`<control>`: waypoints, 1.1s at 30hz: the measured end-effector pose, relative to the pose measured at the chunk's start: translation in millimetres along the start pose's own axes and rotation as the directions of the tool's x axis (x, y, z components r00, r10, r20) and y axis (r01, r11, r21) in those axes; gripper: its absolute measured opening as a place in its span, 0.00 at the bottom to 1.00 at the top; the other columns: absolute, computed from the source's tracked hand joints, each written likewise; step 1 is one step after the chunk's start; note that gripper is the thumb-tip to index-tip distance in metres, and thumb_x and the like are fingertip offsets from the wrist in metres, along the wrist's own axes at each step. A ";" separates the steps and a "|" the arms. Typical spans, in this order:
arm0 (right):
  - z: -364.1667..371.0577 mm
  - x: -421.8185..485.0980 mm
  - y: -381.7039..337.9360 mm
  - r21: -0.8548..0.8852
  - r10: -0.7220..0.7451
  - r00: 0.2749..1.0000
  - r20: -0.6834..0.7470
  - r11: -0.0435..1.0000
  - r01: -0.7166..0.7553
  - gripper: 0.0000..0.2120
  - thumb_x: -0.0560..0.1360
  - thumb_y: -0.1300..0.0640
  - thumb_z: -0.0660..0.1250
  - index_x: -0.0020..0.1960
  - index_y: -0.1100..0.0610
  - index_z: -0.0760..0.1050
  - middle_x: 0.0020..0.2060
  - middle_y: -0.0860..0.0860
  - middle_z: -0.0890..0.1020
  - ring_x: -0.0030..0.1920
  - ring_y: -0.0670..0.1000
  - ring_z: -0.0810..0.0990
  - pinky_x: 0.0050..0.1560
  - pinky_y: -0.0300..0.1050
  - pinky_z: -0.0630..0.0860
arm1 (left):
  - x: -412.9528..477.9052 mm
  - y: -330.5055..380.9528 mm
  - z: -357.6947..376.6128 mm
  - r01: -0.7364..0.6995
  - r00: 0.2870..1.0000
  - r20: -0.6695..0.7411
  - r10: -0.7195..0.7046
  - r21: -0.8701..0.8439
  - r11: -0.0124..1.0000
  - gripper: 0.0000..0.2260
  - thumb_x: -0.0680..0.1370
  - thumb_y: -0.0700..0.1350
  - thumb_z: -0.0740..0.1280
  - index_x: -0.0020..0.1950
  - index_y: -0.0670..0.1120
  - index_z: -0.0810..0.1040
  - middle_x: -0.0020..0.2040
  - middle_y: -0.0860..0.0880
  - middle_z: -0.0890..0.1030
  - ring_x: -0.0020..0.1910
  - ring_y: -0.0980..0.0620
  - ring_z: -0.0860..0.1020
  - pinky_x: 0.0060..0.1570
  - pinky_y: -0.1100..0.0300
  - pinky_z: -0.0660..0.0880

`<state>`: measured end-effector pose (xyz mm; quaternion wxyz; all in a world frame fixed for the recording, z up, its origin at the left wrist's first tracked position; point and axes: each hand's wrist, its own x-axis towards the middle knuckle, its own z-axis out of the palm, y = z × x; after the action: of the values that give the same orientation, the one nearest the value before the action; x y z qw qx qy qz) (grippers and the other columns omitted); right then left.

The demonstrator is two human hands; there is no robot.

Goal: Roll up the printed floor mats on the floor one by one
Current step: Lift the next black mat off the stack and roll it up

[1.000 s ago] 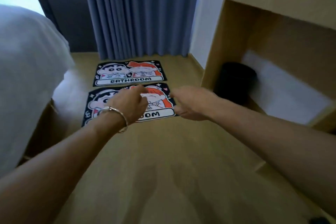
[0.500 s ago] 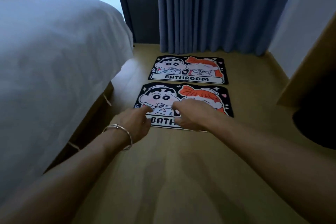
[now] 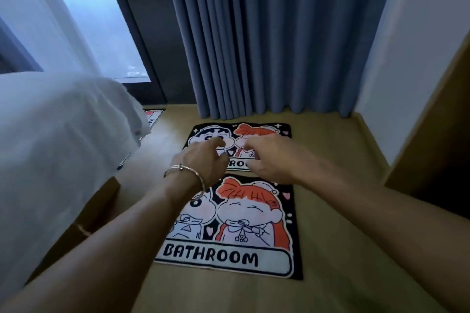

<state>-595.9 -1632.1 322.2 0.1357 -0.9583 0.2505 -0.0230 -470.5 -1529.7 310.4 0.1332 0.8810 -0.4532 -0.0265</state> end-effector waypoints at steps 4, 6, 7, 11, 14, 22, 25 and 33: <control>58.9 44.6 16.4 0.013 0.080 0.995 0.052 0.997 -0.080 0.15 0.76 0.53 0.61 0.62 0.53 0.73 0.57 0.54 0.79 0.54 0.55 0.77 0.52 0.48 0.75 | 13.0 -12.6 60.4 -0.108 0.988 0.117 0.103 0.041 0.993 0.13 0.78 0.53 0.57 0.59 0.54 0.74 0.46 0.50 0.81 0.43 0.49 0.78 0.45 0.53 0.78; 111.9 66.9 5.2 0.025 0.079 0.986 0.144 0.996 -0.083 0.14 0.76 0.51 0.60 0.61 0.52 0.73 0.55 0.54 0.79 0.52 0.56 0.77 0.50 0.48 0.75 | 16.7 -52.5 92.2 -0.093 0.979 0.190 0.076 0.083 0.992 0.13 0.78 0.53 0.58 0.60 0.54 0.75 0.48 0.49 0.82 0.45 0.47 0.79 0.47 0.51 0.78; 140.0 75.1 -0.5 0.036 0.066 0.979 0.191 0.997 -0.074 0.15 0.76 0.51 0.60 0.62 0.52 0.72 0.57 0.54 0.78 0.54 0.56 0.77 0.51 0.49 0.75 | 22.8 -75.2 106.8 -0.070 0.975 0.217 0.046 0.105 0.992 0.14 0.78 0.53 0.58 0.61 0.54 0.75 0.51 0.48 0.82 0.49 0.45 0.79 0.50 0.51 0.77; 233.3 86.0 -6.3 0.045 0.083 0.929 0.362 0.993 -0.106 0.18 0.77 0.54 0.59 0.67 0.54 0.69 0.62 0.54 0.76 0.59 0.57 0.75 0.56 0.50 0.75 | 45.2 -140.2 182.2 -0.053 0.931 0.363 -0.023 0.198 0.979 0.18 0.77 0.54 0.60 0.67 0.55 0.71 0.61 0.47 0.79 0.59 0.45 0.76 0.55 0.53 0.74; 290.4 89.5 16.4 -0.015 0.222 0.851 0.477 0.969 -0.245 0.19 0.77 0.54 0.59 0.68 0.54 0.68 0.63 0.55 0.75 0.60 0.57 0.74 0.56 0.51 0.75 | 52.6 -153.7 251.7 -0.189 0.846 0.528 0.074 0.167 0.968 0.19 0.77 0.55 0.60 0.68 0.54 0.69 0.59 0.49 0.79 0.58 0.47 0.77 0.52 0.53 0.75; 384.8 131.7 18.2 0.048 0.336 0.732 0.593 0.893 -0.448 0.29 0.77 0.55 0.62 0.76 0.53 0.56 0.74 0.55 0.59 0.72 0.60 0.60 0.66 0.56 0.68 | 104.2 -203.2 352.6 -0.248 0.718 0.691 0.082 0.144 0.958 0.39 0.71 0.55 0.72 0.76 0.53 0.55 0.75 0.43 0.55 0.73 0.41 0.57 0.65 0.44 0.67; 412.3 157.6 16.8 0.046 0.409 0.684 0.605 0.839 -0.542 0.39 0.76 0.50 0.66 0.77 0.45 0.45 0.77 0.52 0.40 0.75 0.63 0.38 0.69 0.66 0.60 | 136.7 -208.8 379.2 -0.195 0.697 0.716 0.035 0.143 0.970 0.48 0.68 0.53 0.75 0.76 0.58 0.45 0.77 0.44 0.40 0.75 0.38 0.43 0.67 0.37 0.63; 421.1 187.2 10.0 -0.108 0.481 0.497 0.723 0.788 -0.606 0.35 0.78 0.57 0.60 0.76 0.40 0.44 0.75 0.51 0.33 0.74 0.66 0.33 0.68 0.68 0.60 | 154.2 -194.8 394.5 -0.150 0.667 0.744 -0.044 0.191 0.970 0.46 0.74 0.36 0.67 0.76 0.55 0.36 0.75 0.41 0.33 0.73 0.31 0.39 0.56 0.40 0.73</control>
<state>-389.9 -1626.9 -90.1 0.2987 -0.7445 0.4631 0.3769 -291.8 -1629.2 -108.5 -0.1678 0.7892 -0.4934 -0.3250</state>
